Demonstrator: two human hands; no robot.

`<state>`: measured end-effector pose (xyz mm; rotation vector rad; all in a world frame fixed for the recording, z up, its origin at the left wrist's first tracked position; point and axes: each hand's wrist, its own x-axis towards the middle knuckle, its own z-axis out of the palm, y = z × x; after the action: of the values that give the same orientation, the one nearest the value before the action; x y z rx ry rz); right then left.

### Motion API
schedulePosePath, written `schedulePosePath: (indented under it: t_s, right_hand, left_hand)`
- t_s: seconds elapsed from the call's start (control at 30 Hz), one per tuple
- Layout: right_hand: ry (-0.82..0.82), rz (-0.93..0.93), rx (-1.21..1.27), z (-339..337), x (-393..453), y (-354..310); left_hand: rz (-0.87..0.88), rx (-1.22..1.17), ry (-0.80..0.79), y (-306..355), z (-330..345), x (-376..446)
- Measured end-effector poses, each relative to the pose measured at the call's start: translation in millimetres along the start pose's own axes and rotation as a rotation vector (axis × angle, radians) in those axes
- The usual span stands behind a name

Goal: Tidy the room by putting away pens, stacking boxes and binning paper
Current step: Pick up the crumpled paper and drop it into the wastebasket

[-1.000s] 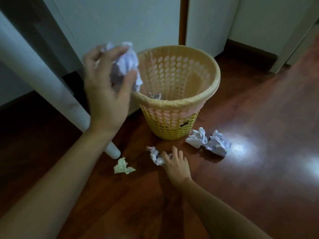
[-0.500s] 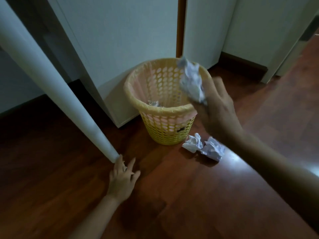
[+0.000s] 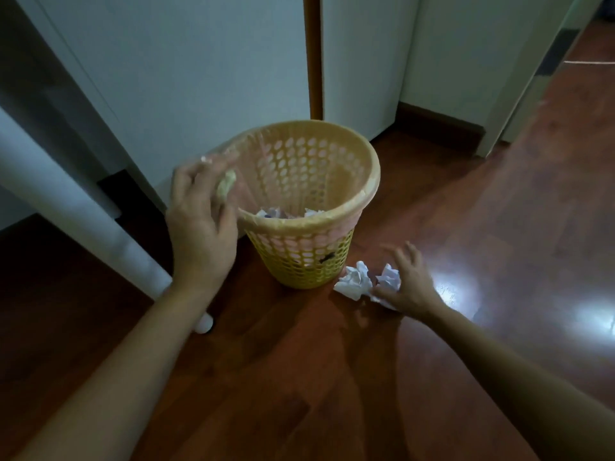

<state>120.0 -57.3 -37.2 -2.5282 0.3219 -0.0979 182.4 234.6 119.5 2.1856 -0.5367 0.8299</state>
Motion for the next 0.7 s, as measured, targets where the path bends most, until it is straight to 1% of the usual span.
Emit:
schedulePosePath:
  t_s: [0.03, 0.07, 0.1, 0.13, 0.17, 0.2, 0.23, 0.3, 0.33, 0.37, 0.4, 0.43, 0.5, 0.57, 0.6, 0.7]
  right_hand:
    - [-0.131, 0.048, -0.097, 12.7, -10.2, 13.6]
    - [-0.207, 0.079, -0.154, 24.0, -16.3, 26.6]
    - [-0.23, 0.11, -0.191, 27.9, -20.1, 34.0]
    - [-0.225, 0.119, -0.203, 30.3, -21.4, 39.1]
    - [-0.225, 0.126, -0.207, 31.6, -22.6, 42.8]
    - [-0.207, 0.119, -0.194, 33.7, -24.5, 48.7]
    - [-0.207, 0.131, -0.164, 34.6, -27.3, 54.5]
    - [-0.173, 0.141, -0.087, 33.9, -30.4, 66.6]
    - [-0.141, 0.148, -0.036, 32.6, -32.4, 70.9]
    - [-0.103, 0.16, 0.003, 29.4, -33.7, 74.3]
    - [-0.051, 0.163, 0.031, 24.2, -35.5, 76.0]
    - [0.012, 0.167, 0.065, 17.3, -37.1, 75.2]
    - [0.142, 0.128, 0.111, 0.9, -40.4, 70.9]
    - [0.225, 0.058, 0.147, -17.3, -43.0, 66.5]
    - [0.253, 0.03, 0.168, -27.0, -43.8, 63.2]
    - [0.347, -0.033, 0.206, -57.5, -41.4, 51.5]
  left_hand:
    - [-0.056, -0.046, 0.003, 6.5, 8.2, 21.4]
    - [-0.1, -0.064, -0.011, 11.7, 16.7, 31.7]
    - [-0.121, -0.074, -0.016, 16.1, 25.0, 33.4]
    - [-0.082, -0.067, 0.014, 19.4, 32.3, 25.9]
    - [0.031, -0.046, 0.048, 25.7, 38.9, 11.3]
    - [0.196, -0.028, 0.041, 33.4, 48.0, -7.1]
    - [0.348, -0.044, -0.019, 41.7, 59.3, -26.4]
    - [0.562, -0.11, -0.297, 50.5, 90.0, -67.6]
    - [0.609, -0.107, -0.459, 49.7, 108.7, -90.3]
    - [0.609, -0.074, -0.607, 45.3, 128.1, -110.1]
    - [0.576, -0.022, -0.728, 38.7, 146.2, -123.8]
    - [0.509, 0.039, -0.817, 31.7, 162.8, -132.7]
    - [0.342, 0.274, -0.909, 19.3, 190.4, -138.4]
    - [0.219, 0.462, -1.052, 15.6, 206.4, -139.8]
    - [0.175, 0.486, -1.095, 17.3, 210.3, -139.5]
    - [0.118, 0.426, -1.051, 16.2, 212.6, -143.6]
